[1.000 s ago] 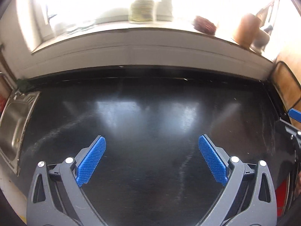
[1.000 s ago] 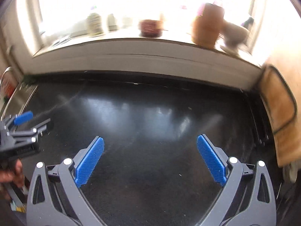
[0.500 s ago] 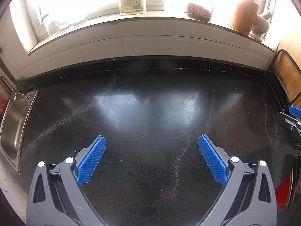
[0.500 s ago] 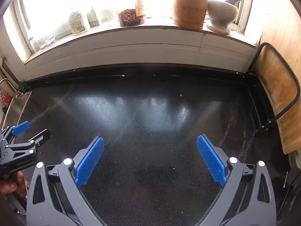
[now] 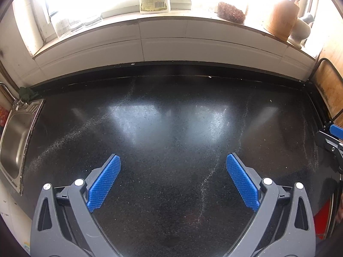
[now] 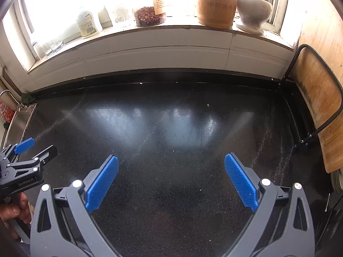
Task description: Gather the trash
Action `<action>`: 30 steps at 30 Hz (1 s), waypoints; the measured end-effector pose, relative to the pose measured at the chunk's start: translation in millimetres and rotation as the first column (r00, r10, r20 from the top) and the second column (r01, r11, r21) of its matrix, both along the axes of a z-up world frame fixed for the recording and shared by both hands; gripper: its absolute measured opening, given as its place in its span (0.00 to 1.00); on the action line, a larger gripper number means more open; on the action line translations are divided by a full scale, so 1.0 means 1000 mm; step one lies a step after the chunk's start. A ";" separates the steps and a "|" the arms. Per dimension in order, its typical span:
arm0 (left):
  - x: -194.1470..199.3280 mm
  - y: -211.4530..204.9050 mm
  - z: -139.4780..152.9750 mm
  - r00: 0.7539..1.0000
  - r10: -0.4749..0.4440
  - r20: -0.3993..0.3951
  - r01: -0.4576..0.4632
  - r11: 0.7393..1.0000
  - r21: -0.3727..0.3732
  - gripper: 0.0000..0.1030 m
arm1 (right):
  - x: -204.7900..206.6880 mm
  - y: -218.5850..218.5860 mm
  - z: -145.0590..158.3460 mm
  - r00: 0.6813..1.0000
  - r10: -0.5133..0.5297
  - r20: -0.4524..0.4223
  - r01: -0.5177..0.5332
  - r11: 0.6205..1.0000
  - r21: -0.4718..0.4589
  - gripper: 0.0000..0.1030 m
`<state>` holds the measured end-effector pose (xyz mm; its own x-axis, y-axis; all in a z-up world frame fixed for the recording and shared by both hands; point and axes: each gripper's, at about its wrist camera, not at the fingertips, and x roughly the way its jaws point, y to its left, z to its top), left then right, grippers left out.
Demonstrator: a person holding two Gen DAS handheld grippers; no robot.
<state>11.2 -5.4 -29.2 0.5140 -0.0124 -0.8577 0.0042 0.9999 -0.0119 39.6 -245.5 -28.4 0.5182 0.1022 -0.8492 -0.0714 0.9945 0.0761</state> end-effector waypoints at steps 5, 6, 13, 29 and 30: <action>0.001 0.000 -0.001 1.000 0.001 -0.003 -0.001 1.000 0.001 0.93 | -0.002 0.001 -0.001 1.000 -0.001 -0.005 0.001 1.000 -0.001 0.93; 0.001 0.000 -0.002 1.000 0.002 -0.004 -0.002 1.000 0.001 0.93 | -0.002 0.002 -0.001 1.000 0.000 -0.005 0.000 1.000 0.000 0.93; 0.002 0.003 -0.002 1.000 0.002 -0.009 -0.002 1.000 0.000 0.93 | 0.000 0.002 -0.002 1.000 0.002 -0.010 -0.002 1.000 -0.002 0.93; 0.003 0.004 -0.005 1.000 0.002 -0.021 -0.002 1.000 0.003 0.93 | 0.001 0.005 -0.002 1.000 0.003 -0.016 -0.004 1.000 -0.002 0.93; 0.003 0.004 -0.005 1.000 0.002 -0.022 -0.002 1.000 0.004 0.93 | 0.002 0.005 -0.002 1.000 0.004 -0.018 -0.004 1.000 -0.002 0.93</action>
